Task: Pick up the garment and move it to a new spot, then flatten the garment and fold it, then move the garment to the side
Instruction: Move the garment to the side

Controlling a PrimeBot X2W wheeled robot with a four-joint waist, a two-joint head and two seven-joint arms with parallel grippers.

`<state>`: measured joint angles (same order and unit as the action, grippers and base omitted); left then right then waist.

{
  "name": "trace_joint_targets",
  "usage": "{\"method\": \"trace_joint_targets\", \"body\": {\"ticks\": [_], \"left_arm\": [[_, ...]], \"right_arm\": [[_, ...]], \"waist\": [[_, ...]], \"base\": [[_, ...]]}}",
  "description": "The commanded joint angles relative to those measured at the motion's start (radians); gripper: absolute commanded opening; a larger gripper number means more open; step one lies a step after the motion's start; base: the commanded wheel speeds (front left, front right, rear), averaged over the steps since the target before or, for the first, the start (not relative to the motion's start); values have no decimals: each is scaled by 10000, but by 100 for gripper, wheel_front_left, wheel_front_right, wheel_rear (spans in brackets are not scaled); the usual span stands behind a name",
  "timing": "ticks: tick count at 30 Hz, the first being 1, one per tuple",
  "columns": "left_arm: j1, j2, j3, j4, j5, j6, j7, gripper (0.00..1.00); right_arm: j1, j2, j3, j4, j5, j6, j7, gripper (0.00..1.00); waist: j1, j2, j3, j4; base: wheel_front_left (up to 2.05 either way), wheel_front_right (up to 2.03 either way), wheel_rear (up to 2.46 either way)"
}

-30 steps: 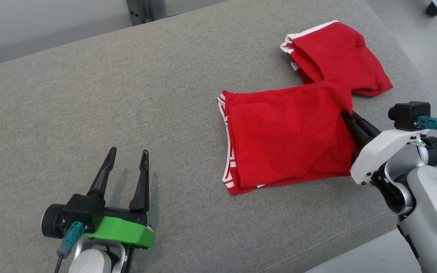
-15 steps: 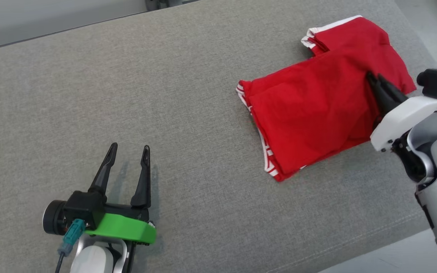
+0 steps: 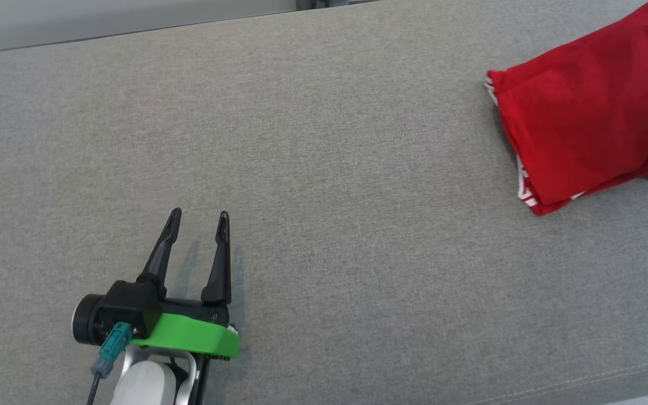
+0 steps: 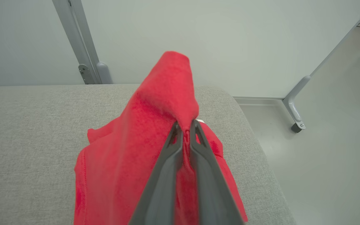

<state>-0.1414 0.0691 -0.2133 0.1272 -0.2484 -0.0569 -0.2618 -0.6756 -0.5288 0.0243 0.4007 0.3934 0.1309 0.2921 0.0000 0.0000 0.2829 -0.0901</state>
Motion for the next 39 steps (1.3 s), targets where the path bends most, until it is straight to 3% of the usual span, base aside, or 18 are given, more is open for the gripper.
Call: {"method": "trace_joint_targets", "body": {"ticks": [1, 11, 21, 22, 24, 33, 39], "left_arm": [[-126, -28, 29, -49, -46, 7, -29, 100], [-272, -94, -42, -61, 146, -126, -31, 100], [-351, 16, -60, -30, 391, -210, -32, 100], [-355, 31, -45, -34, 399, -221, -32, 100], [-333, 39, -40, -48, 416, -224, -33, 100], [-312, 87, -105, 35, 483, -225, -34, 100], [-312, 145, -67, 71, 434, -217, -33, 100]], "right_arm": [[-160, -203, -174, 117, -148, -4, 93, 0], [-341, -960, -1738, 1501, -1119, -6, 440, 0], [-795, -878, -3463, 3391, -3169, -6, -272, 0], [-866, -809, -3664, 3561, -3369, -6, -359, 16], [-1026, -689, -3932, 3754, -3796, -6, -741, 100], [-1740, -3, -3822, 4705, -4274, -6, -1864, 100], [-2151, 130, -3060, 4932, -4007, -6, -2522, 100]], "waist": [[0, 0, 71, 364], [0, 0, 578, 1223], [0, 0, 1271, 1772], [0, 0, 1315, 1776], [0, 0, 1369, 1761], [0, 0, 1278, 1386], [0, 0, 997, 1080]], "base": [[0, 0, 0], [0, 0, 0], [0, 0, 0], [0, 0, 0], [0, 0, 0], [0, 0, 0], [0, 0, 0]]}}
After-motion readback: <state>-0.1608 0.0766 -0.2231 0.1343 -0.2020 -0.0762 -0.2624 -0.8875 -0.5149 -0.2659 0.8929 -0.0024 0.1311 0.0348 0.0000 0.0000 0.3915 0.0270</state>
